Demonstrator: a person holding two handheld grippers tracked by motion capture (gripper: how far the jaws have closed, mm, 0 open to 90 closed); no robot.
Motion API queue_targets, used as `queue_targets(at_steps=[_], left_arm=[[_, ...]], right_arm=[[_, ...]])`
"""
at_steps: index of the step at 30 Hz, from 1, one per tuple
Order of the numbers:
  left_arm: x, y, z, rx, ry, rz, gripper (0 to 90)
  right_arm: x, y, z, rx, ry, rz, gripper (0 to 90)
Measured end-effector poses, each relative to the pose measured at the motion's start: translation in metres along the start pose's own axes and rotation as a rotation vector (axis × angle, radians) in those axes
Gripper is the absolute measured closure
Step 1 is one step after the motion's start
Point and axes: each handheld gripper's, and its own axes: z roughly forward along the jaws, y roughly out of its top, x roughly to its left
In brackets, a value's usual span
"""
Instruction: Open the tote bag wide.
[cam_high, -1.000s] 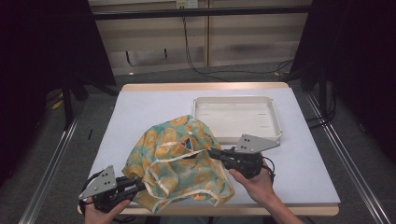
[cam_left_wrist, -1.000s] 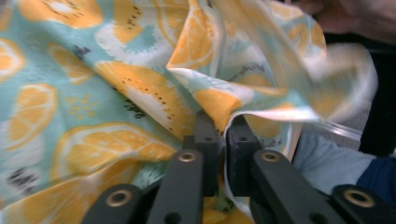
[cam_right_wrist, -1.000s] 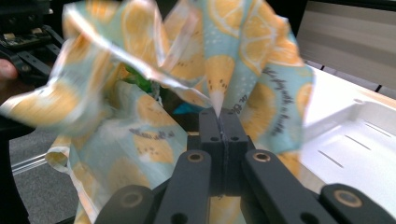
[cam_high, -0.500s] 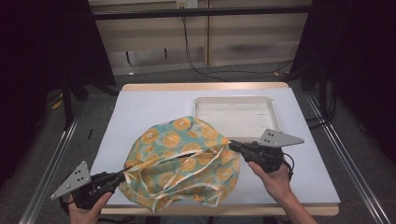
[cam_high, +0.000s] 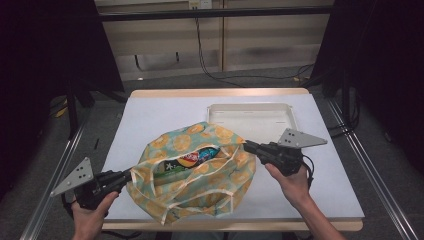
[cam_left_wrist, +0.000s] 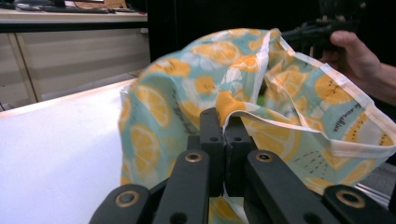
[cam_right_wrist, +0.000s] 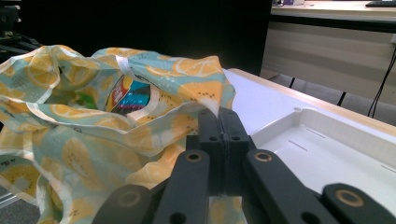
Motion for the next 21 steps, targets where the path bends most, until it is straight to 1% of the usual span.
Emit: queue_targets(at_steps=[1, 2, 5, 6, 7, 10, 12, 13, 14, 16, 17, 19, 20, 21], left_arm=[[0.003, 0.002, -0.001, -0.002, 0.007, 0.001, 89.1], [0.006, 0.004, -0.001, -0.007, 0.005, -0.005, 89.1], [0.015, 0.007, -0.002, -0.014, 0.015, -0.025, 89.1], [0.015, 0.007, -0.002, -0.014, 0.015, -0.025, 89.0], [0.019, 0.007, -0.002, -0.011, 0.02, -0.027, 89.0], [0.028, 0.007, -0.001, 0.0, 0.036, -0.041, 89.0], [0.035, 0.006, 0.0, -0.008, 0.042, -0.057, 88.9], [0.038, 0.006, 0.001, -0.015, 0.033, -0.079, 88.9], [0.041, 0.006, 0.002, -0.016, 0.029, -0.086, 88.8], [0.047, 0.006, 0.004, -0.001, 0.052, -0.088, 88.9], [0.05, 0.005, 0.004, 0.012, 0.061, -0.08, 88.8], [0.056, 0.004, 0.006, 0.018, 0.07, -0.087, 88.8], [0.056, 0.004, 0.006, 0.018, 0.07, -0.087, 88.8], [0.064, 0.002, 0.01, 0.04, 0.085, -0.103, 88.9]], right_arm=[[-0.002, 0.001, 0.002, -0.006, 0.004, 0.001, 89.0], [-0.003, 0.002, 0.004, -0.009, 0.001, 0.005, 89.1], [-0.007, 0.005, 0.011, -0.014, 0.005, 0.009, 88.3], [-0.007, 0.005, 0.011, -0.014, 0.005, 0.009, 88.3], [-0.011, 0.007, 0.017, -0.019, 0.01, 0.014, 88.2], [-0.012, 0.011, 0.024, -0.026, 0.008, 0.018, 88.1], [-0.013, 0.014, 0.029, -0.032, 0.009, 0.02, 88.2], [-0.015, 0.015, 0.032, -0.036, 0.007, 0.019, 88.4], [-0.016, 0.016, 0.035, -0.037, 0.004, 0.023, 88.6], [-0.019, 0.019, 0.041, -0.042, -0.002, 0.02, 88.8], [-0.021, 0.021, 0.043, -0.044, -0.003, 0.026, 88.9], [-0.026, 0.023, 0.049, -0.047, -0.013, 0.036, 89.0], [-0.028, 0.024, 0.053, -0.043, -0.018, 0.035, 89.2], [-0.03, 0.024, 0.056, -0.036, -0.03, 0.031, 89.4]])
